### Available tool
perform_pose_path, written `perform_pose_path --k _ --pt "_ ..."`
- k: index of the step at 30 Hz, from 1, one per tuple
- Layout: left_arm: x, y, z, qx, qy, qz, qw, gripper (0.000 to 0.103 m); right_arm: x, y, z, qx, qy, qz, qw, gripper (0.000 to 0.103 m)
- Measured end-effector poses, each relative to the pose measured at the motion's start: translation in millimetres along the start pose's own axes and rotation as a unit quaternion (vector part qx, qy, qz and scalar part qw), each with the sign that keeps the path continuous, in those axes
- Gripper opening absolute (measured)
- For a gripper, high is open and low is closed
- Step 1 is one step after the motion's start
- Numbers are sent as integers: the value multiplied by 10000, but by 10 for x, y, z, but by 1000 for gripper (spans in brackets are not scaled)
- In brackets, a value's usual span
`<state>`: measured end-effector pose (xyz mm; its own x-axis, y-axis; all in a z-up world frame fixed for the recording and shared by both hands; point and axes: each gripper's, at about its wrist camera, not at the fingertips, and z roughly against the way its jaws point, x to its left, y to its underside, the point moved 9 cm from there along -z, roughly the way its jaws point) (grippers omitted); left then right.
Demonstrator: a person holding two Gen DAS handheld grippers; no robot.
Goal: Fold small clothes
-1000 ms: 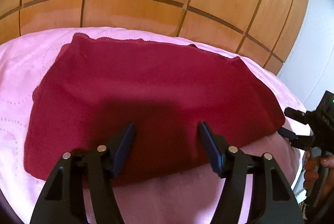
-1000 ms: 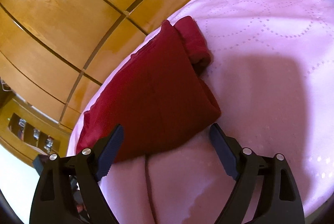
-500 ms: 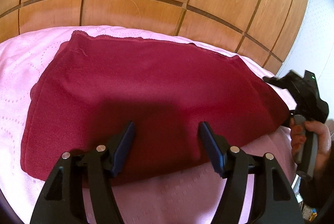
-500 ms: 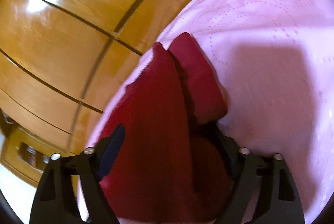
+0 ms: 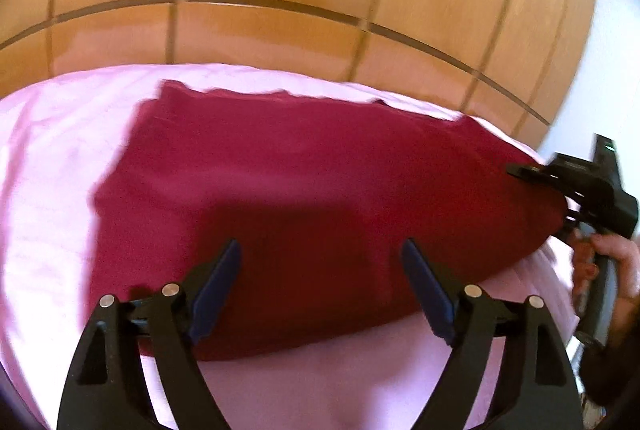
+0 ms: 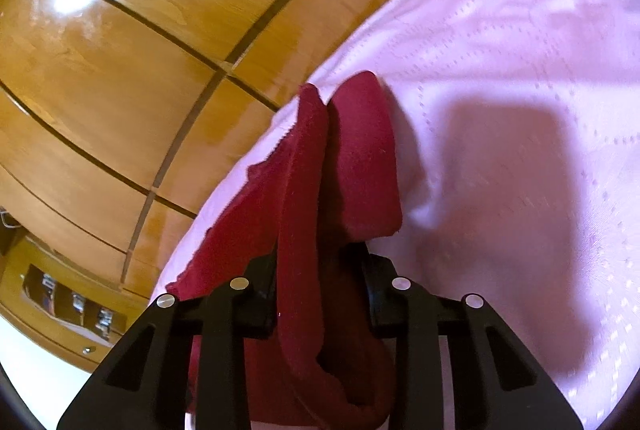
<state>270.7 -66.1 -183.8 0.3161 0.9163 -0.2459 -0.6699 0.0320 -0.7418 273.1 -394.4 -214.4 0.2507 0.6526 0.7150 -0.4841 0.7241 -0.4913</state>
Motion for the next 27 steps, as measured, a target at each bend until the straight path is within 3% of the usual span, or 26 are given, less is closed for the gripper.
perform_pose_path --k 9,16,27 --pt "846 -98 214 -37 -1309 487 9902 85 652 50 125 -92 -78 541 9985 28" --pt "1206 86 249 154 -1588 818 9838 89 1176 176 50 -34 -262 1008 9946 28" --pt "1343 184 191 236 -1467 904 9848 96 1685 484 -141 190 -428 1402 9890 28"
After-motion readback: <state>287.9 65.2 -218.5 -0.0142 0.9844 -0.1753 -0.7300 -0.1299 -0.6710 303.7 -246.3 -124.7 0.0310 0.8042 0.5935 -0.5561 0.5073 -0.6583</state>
